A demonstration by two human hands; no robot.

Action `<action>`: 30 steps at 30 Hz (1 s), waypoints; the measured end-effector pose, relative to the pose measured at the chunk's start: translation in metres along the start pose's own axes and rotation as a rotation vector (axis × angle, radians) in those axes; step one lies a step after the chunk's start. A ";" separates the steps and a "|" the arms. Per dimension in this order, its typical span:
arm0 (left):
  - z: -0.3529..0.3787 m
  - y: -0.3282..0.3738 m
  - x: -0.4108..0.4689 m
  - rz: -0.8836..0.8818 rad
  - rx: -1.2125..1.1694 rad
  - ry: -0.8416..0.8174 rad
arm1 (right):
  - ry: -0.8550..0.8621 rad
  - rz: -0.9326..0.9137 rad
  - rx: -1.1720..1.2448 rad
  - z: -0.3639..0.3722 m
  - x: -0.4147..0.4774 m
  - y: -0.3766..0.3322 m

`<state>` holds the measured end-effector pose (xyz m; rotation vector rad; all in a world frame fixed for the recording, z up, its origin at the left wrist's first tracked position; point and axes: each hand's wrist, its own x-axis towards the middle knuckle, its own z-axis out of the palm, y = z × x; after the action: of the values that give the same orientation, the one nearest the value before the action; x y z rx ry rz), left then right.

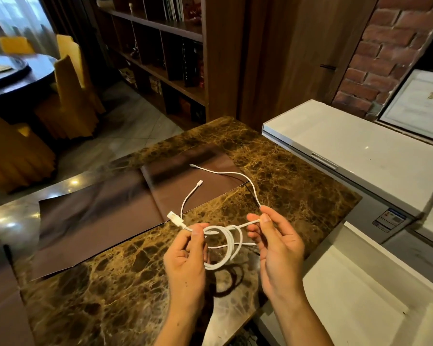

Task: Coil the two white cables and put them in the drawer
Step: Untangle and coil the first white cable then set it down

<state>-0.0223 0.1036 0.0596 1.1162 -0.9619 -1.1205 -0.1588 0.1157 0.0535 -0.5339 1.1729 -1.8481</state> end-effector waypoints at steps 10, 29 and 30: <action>-0.021 -0.007 0.007 0.065 0.010 0.206 | -0.314 0.034 -0.255 0.025 -0.024 0.025; -0.028 -0.002 0.005 0.035 0.072 0.060 | -0.435 0.072 -0.313 0.022 -0.013 0.027; -0.028 -0.001 0.005 0.031 0.065 0.066 | -0.439 0.104 -0.305 0.022 -0.013 0.027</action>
<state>0.0051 0.1033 0.0535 1.1805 -0.9664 -1.0276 -0.1238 0.1105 0.0412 -0.9754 1.1555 -1.3749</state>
